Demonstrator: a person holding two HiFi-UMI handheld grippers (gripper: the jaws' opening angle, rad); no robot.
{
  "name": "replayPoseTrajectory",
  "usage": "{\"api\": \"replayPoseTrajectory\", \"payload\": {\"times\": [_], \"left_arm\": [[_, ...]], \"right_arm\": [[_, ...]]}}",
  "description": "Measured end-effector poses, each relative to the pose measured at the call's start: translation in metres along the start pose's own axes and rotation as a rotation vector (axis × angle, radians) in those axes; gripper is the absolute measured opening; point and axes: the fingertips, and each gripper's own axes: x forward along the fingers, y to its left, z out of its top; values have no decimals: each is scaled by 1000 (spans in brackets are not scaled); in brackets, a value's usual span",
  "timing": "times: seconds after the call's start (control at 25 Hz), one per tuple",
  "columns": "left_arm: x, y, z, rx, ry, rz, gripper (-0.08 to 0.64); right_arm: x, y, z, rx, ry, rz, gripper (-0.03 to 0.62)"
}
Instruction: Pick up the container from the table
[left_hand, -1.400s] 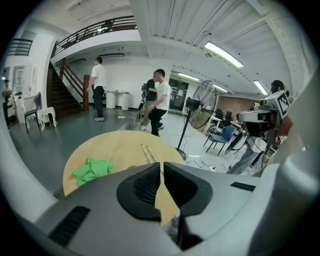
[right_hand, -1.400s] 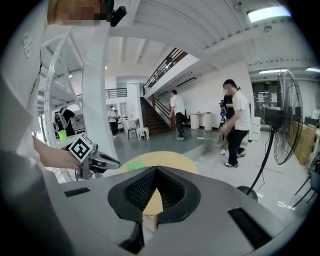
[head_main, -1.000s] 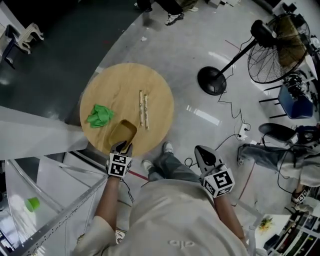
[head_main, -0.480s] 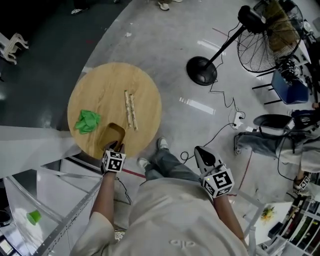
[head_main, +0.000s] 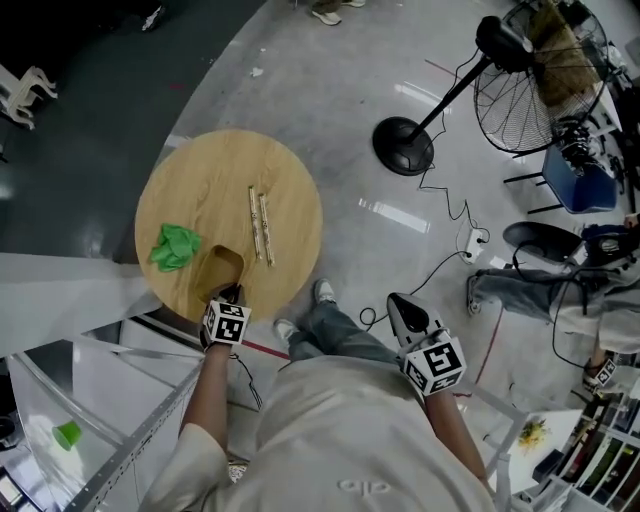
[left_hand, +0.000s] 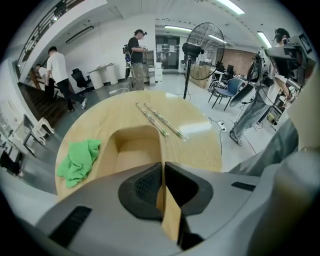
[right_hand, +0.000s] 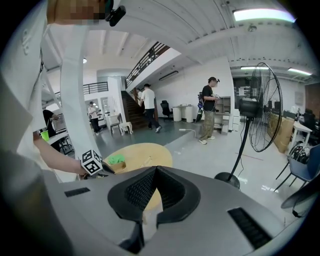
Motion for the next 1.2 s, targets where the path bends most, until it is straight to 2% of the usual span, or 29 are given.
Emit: {"api": "replayPoseTrajectory", "payload": {"times": [0.2, 0.36, 0.56, 1.0, 1.2], "left_arm": [[-23, 10, 18, -41, -39, 29, 32], [-48, 19, 33, -99, -95, 52, 32], [-82, 26, 50, -129, -180, 80, 32], [-178, 38, 95, -178, -363, 167, 32], [-233, 35, 128, -189, -471, 246, 32]], "right_arm": [[16, 4, 15, -13, -15, 48, 23], [32, 14, 30, -32, -37, 98, 24], [53, 30, 45, -51, -63, 155, 23], [101, 80, 83, -107, -99, 342, 23], [115, 98, 110, -145, -121, 458, 23]]}}
